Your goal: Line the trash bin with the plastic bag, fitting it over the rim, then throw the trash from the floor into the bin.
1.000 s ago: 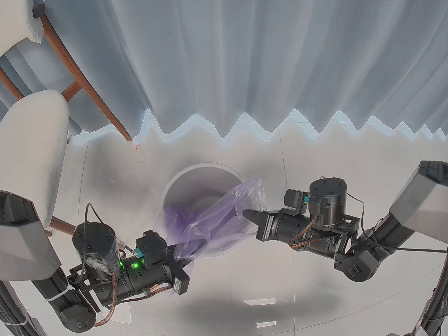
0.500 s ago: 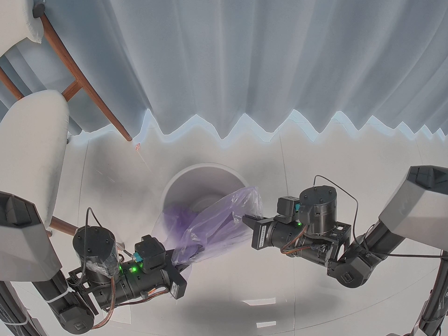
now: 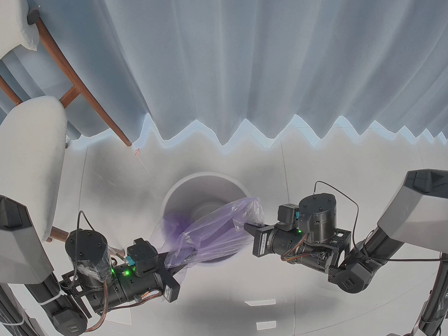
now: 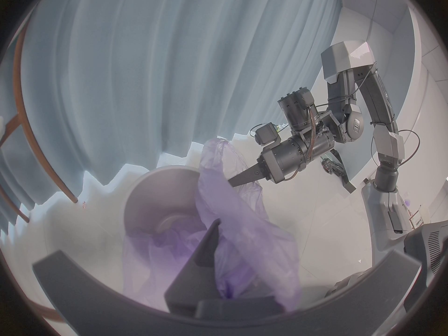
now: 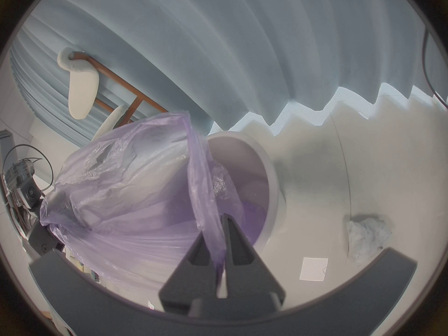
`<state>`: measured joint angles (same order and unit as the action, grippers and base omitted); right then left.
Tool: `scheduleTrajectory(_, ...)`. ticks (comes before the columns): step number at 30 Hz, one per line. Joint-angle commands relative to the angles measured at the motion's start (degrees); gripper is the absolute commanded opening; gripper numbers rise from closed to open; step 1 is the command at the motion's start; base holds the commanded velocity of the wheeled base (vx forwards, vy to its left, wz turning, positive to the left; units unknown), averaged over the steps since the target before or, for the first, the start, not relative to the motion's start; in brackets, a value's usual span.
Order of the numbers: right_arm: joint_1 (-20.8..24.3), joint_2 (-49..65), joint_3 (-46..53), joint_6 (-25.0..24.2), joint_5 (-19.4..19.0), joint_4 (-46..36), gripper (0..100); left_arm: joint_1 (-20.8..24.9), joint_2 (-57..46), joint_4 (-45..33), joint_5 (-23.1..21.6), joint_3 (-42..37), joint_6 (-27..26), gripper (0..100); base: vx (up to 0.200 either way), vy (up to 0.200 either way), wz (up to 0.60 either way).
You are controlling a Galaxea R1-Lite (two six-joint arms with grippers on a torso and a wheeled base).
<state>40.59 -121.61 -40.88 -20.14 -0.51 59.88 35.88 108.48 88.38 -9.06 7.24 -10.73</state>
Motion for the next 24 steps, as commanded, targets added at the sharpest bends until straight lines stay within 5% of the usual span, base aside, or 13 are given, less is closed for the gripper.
scheduleTrajectory(1, 0.01, -0.03, 0.18, 0.01, 0.07, -0.03, 0, 0.51, 1.64, 0.12, 0.53, 0.76, -1.49, 0, 0.0, 0.0, 0.0)
scheduleTrajectory(20, -1.04, 2.79, 0.45, 0.01, 0.07, -0.03, 0, -0.11, 2.7, 0.21, 0.8, 2.78, 1.41, 0, 0.0, 0.0, 0.0)
scheduleTrajectory(21, -1.13, 2.79, 0.45, 0.01, 0.07, -0.03, 0, 0.07, 2.61, 0.3, 1.15, 3.04, 1.24, 100, 0.0, 0.0, 0.0)
scheduleTrajectory(24, -1.13, 2.96, 0.36, 0.1, 0.07, -0.03, 0, 0.51, 2.43, 0.39, 3.43, 3.48, 0.44, 100, 0.0, 0.0, 0.0)
